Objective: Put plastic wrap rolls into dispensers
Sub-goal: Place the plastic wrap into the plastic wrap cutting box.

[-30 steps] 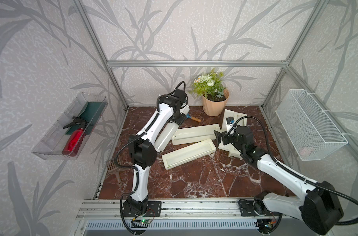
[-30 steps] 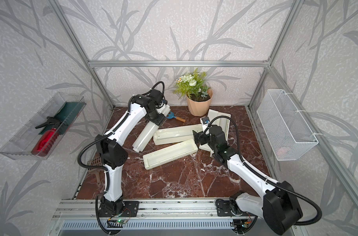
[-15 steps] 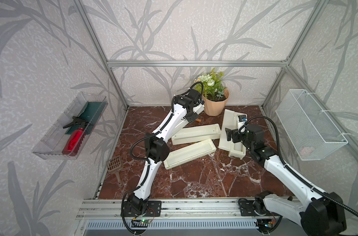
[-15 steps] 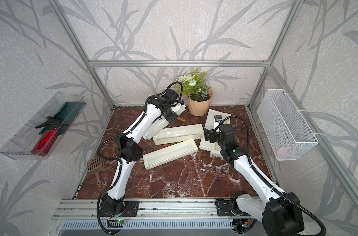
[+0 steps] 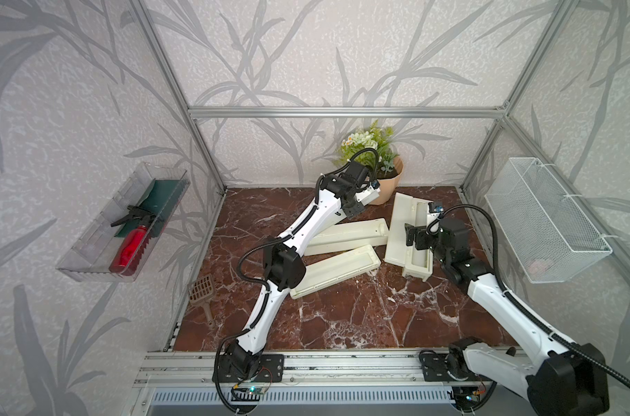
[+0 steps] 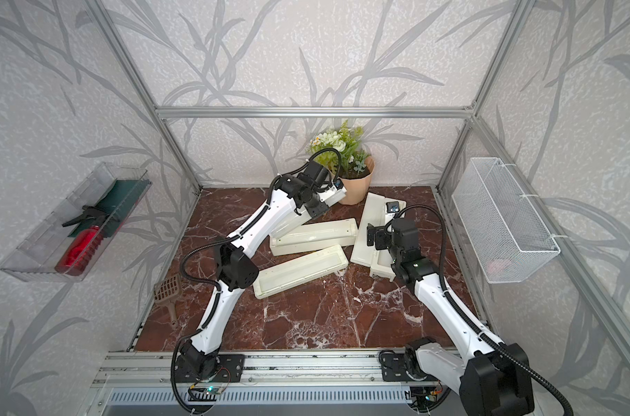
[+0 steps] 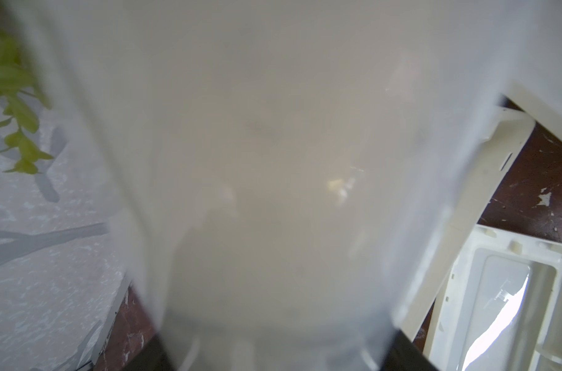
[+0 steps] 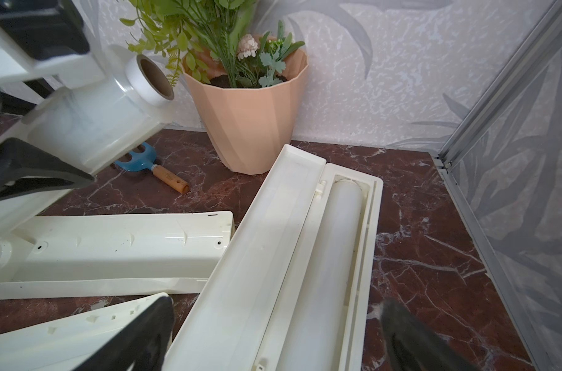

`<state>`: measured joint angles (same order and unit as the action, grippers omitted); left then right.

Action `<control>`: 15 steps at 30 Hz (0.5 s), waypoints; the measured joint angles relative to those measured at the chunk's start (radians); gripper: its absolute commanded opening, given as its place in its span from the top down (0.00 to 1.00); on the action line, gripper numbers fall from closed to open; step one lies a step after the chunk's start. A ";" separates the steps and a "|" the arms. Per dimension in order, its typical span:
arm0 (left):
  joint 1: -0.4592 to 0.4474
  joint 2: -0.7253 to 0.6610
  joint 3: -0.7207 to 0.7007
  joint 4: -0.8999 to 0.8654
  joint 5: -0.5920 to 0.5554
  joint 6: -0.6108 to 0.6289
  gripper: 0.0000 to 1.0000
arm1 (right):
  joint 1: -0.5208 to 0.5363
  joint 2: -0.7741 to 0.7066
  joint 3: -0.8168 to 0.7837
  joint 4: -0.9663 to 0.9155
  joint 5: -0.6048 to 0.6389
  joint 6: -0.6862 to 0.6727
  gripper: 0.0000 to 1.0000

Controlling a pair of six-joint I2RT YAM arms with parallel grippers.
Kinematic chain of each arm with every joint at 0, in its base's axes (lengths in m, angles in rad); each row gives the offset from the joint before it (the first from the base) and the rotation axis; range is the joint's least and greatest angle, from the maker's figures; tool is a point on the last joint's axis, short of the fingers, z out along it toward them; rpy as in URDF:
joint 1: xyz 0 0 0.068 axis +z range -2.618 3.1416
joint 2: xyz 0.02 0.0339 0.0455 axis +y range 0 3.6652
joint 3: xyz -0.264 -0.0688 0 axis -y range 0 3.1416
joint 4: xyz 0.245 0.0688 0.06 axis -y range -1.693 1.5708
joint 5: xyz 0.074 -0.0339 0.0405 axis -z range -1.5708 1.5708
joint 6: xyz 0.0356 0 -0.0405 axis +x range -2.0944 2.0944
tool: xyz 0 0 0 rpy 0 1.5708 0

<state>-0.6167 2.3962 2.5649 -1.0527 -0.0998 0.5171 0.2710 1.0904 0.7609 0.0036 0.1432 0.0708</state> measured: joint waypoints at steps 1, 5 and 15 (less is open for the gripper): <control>-0.003 0.003 -0.004 0.006 0.004 0.002 1.00 | 0.000 -0.005 -0.001 -0.002 0.003 0.000 0.00; -0.005 0.003 -0.053 0.031 0.023 0.015 1.00 | -0.005 -0.017 -0.008 -0.008 0.006 0.000 0.00; -0.012 0.035 -0.161 0.071 0.027 0.077 1.00 | -0.016 -0.018 -0.011 -0.010 0.004 -0.008 0.00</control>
<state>-0.6285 2.4310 2.4039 -0.9813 -0.0727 0.5945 0.2554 1.0725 0.7502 -0.0059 0.1471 0.0631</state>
